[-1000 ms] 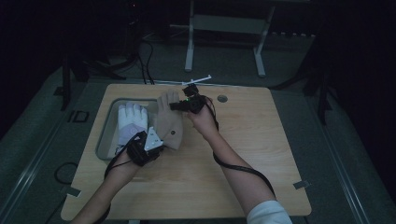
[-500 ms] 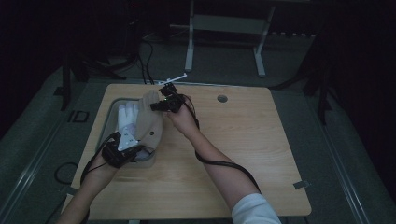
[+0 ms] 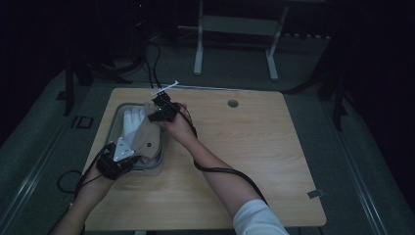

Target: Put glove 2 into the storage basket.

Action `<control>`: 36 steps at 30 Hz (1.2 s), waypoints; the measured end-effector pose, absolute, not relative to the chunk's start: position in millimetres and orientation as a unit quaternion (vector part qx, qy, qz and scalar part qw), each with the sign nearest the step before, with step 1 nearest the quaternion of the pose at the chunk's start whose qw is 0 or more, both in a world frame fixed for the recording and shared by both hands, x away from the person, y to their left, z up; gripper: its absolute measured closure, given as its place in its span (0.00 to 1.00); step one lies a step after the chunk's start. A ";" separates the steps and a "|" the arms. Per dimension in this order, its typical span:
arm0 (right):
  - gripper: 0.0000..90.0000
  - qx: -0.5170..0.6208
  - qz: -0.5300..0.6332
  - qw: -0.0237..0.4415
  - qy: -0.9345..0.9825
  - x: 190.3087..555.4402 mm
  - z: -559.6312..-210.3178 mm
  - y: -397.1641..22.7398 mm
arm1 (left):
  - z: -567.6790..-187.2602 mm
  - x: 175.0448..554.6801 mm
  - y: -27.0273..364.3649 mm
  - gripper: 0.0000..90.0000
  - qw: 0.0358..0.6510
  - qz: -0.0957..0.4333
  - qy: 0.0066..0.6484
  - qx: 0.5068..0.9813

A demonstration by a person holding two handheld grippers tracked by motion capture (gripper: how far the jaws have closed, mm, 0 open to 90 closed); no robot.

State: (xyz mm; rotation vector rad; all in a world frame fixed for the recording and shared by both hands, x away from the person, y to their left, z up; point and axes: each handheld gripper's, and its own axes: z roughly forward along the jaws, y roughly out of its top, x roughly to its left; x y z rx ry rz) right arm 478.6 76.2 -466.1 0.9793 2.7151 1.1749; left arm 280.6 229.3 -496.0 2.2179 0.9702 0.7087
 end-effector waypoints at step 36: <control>0.25 0.286 0.412 0.000 0.865 469.9 -467.1 24.2 | -481.0 270.6 237.7 0.18 0.340 0.219 0.426 0.809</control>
